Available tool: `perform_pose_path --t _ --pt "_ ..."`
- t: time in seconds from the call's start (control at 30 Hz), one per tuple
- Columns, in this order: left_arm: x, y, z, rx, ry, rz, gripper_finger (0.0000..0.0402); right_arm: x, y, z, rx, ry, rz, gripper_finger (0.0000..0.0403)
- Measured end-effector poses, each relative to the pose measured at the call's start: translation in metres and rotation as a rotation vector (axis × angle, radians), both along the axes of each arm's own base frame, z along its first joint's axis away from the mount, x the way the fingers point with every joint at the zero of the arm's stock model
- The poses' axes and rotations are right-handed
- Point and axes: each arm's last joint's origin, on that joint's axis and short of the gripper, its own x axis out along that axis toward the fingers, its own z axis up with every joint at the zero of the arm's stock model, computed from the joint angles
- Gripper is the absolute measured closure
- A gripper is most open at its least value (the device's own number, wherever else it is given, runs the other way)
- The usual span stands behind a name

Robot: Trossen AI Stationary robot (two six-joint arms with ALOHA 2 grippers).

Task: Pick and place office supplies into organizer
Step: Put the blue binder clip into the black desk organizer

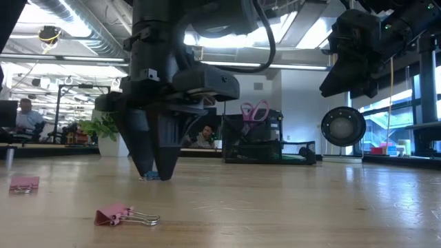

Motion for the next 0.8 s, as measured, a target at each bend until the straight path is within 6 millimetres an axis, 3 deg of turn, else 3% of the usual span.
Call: perform_pose_path --t 0.53,0.8 --pt "-0.0004 -0.0004 -0.0002 -0.019 0.008 0.065 0.0295 0.0 0.0 -0.0001 0.0 0.0 0.0 0.0327" --pt "-0.0003 -0.0007 -0.0003 -0.028 0.007 0.081 0.0296 0.0 0.0 -0.0001 -0.001 0.0 0.0 0.0327"
